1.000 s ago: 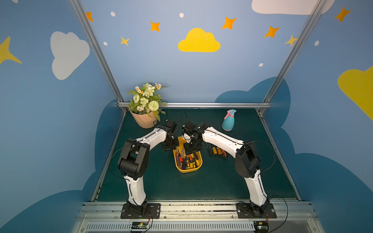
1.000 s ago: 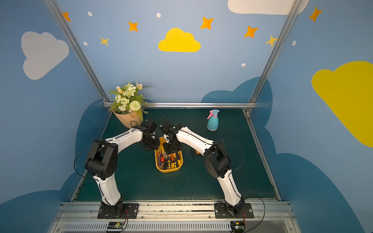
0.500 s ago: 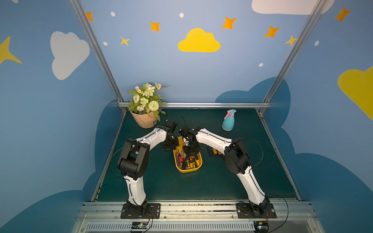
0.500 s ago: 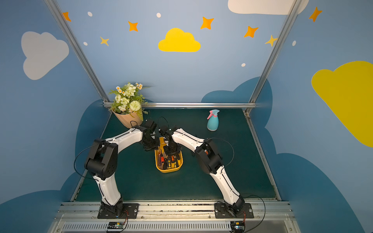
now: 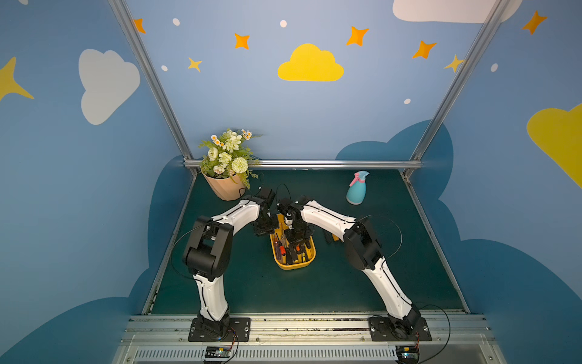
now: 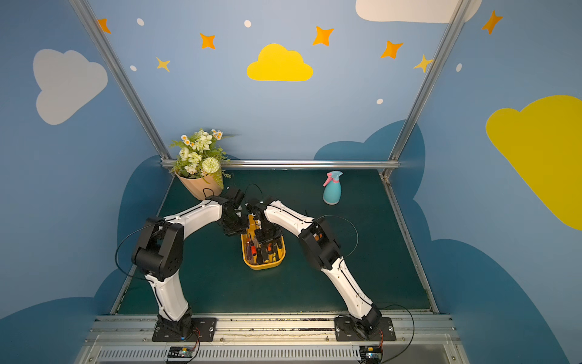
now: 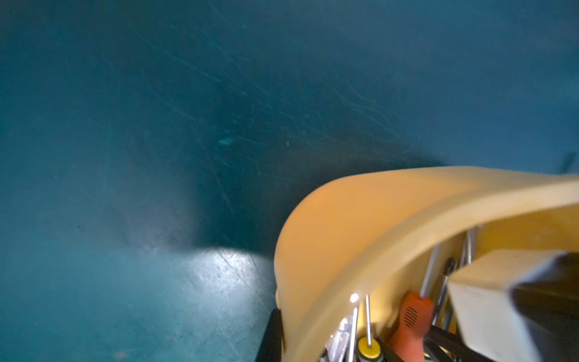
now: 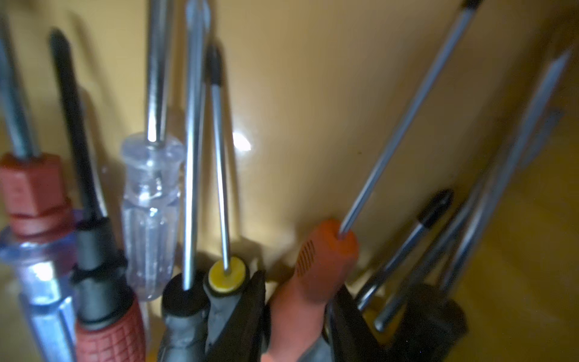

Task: Take out the screwdriver from the storage box
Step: Pick up the screwdriver from the storage box.

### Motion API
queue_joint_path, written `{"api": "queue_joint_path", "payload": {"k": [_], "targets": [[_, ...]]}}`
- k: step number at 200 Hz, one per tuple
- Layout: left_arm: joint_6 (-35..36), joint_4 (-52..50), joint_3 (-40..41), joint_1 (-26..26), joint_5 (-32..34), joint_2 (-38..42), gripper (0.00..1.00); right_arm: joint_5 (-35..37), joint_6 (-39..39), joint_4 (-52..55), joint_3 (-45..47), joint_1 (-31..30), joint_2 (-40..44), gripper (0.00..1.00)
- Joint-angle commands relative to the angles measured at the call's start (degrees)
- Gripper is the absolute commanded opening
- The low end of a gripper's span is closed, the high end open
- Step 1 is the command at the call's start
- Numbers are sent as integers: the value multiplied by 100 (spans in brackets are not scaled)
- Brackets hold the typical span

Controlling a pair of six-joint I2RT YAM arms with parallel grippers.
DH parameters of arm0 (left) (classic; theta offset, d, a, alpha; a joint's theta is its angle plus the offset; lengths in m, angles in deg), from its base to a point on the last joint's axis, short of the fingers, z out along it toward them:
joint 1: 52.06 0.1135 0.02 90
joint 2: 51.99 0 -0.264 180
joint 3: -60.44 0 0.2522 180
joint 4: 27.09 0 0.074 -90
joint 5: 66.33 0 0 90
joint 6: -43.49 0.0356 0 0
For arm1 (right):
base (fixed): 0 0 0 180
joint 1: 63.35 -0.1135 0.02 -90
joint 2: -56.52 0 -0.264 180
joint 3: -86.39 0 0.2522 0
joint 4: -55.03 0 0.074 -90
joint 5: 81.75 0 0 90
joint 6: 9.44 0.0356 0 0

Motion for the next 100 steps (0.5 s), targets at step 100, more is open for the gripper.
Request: {"api": "queue_joint_path", "payload": {"k": [100], "targets": [[3, -218, -377, 18, -164, -43, 2, 100, -231, -662, 773, -34, 835, 1]]}}
